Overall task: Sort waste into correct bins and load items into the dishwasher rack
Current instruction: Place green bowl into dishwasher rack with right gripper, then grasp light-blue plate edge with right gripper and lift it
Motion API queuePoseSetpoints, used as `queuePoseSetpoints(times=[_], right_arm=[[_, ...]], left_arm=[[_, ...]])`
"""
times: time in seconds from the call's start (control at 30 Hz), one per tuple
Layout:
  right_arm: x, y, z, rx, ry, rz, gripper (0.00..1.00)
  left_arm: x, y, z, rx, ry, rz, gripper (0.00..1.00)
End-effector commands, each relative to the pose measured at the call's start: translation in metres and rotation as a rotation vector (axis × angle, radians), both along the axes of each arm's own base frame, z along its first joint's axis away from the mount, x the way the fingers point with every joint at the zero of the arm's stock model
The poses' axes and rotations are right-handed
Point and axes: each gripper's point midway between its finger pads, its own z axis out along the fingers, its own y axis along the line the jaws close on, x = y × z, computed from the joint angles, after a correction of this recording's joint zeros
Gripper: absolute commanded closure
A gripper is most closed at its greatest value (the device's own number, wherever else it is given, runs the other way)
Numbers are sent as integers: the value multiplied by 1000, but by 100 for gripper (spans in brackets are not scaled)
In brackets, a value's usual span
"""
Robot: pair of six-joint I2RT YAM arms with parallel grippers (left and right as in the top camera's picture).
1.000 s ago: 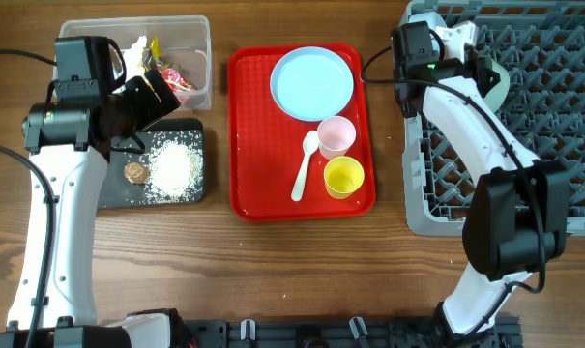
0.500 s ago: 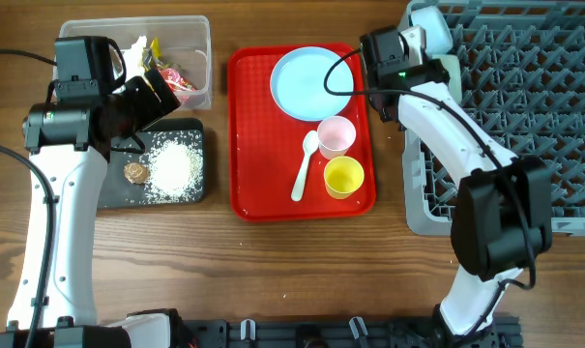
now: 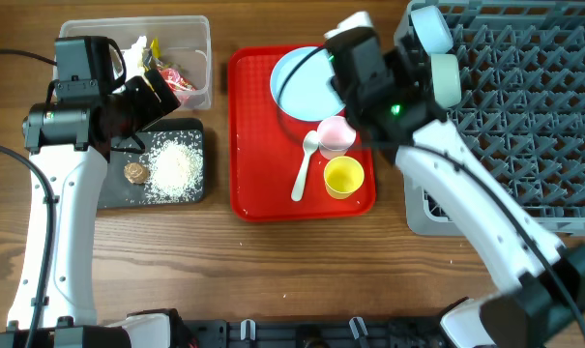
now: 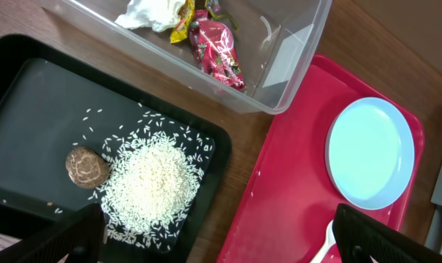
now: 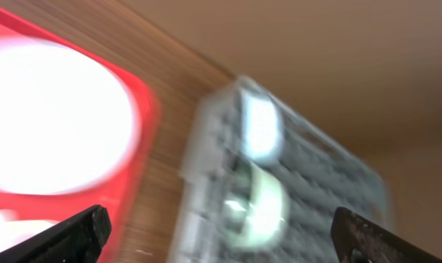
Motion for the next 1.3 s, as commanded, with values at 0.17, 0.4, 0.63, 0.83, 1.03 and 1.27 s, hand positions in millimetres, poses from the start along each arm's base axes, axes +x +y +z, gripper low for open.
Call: queuePoseSetpoints(times=[0.17, 0.4, 0.63, 0.83, 1.03, 1.27], right_arm=[[15, 61, -66, 641, 224, -50, 14], [49, 15, -99, 878, 348, -119, 35], [48, 12, -209, 791, 515, -269, 52], [57, 23, -251, 843, 534, -325, 76], [64, 33, -267, 888, 516, -359, 91], [76, 31, -249, 904, 461, -333, 96]], left_arm=[[2, 5, 0, 9, -2, 23, 0], [2, 5, 0, 9, -2, 23, 0], [2, 5, 0, 9, -2, 23, 0], [2, 5, 0, 9, -2, 23, 0], [2, 5, 0, 9, -2, 23, 0], [2, 5, 0, 9, -2, 23, 0]])
